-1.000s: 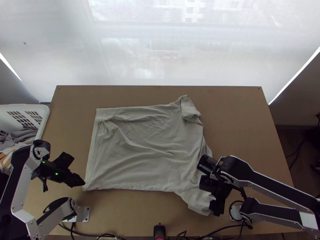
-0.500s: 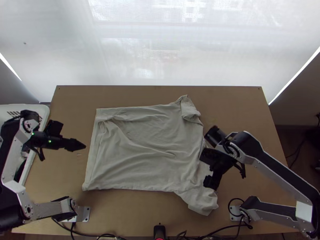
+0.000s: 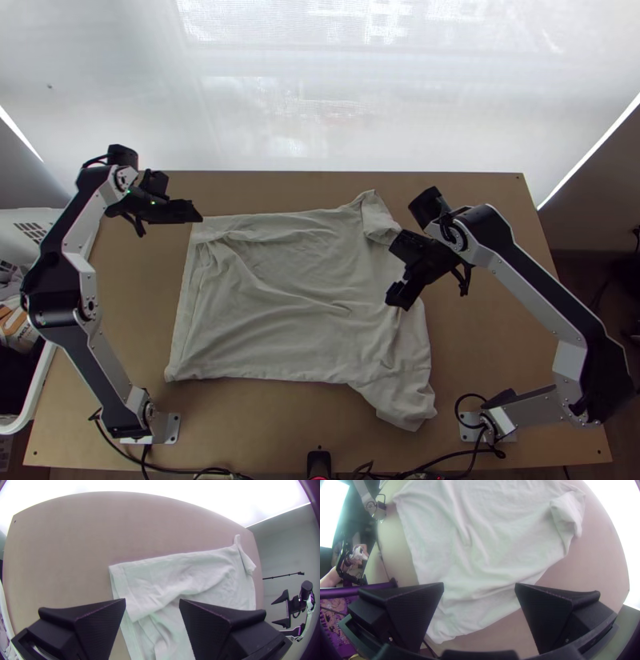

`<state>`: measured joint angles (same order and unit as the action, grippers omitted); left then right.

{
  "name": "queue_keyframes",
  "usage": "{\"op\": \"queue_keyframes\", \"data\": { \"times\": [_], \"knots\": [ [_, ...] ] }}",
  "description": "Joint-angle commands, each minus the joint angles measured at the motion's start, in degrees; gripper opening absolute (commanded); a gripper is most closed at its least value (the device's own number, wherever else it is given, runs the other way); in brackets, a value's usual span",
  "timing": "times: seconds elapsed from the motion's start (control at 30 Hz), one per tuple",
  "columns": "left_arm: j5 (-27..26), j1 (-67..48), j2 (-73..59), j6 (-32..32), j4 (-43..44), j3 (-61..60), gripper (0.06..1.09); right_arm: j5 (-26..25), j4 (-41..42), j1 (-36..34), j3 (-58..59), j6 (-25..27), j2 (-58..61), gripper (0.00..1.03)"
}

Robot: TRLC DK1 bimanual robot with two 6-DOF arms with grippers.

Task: Fold the t-shirt

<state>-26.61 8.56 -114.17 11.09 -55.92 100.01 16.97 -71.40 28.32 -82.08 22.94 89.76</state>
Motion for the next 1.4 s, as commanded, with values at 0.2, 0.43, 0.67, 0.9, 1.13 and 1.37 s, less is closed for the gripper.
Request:
{"op": "queue_keyframes", "data": {
  "times": [0.2,0.43,0.67,0.9,1.13,1.37],
  "knots": [
    [10.35,-3.72,-12.22,-3.53,4.77,9.24,0.8,-0.01,5.13,-1.95,-2.29,-1.49,4.11,0.99],
    [11.58,-4.43,-12.83,-4.24,5.47,9.51,0.76,-0.01,5.74,-1.95,-2.29,-1.85,4.02,0.99],
    [11.67,-5.39,-13.18,-4.59,4.86,9.51,0.69,-0.01,5.74,-2.39,-2.29,-1.85,3.23,0.99],
    [13.25,-4.87,-12.74,-4.68,4.68,9.51,0.69,-0.01,5.74,-2.48,-1.5,-1.85,2.62,0.99],
    [13.78,-4.16,-11.95,-4.85,3.63,9.33,0.69,-0.01,5.83,-2.48,-0.09,-1.85,2.18,0.99],
    [13.78,-4.6,-12.48,-5.29,2.84,8.98,0.69,-0.01,6.09,-2.48,-0.27,-1.76,2.18,0.99]
  ]
}}
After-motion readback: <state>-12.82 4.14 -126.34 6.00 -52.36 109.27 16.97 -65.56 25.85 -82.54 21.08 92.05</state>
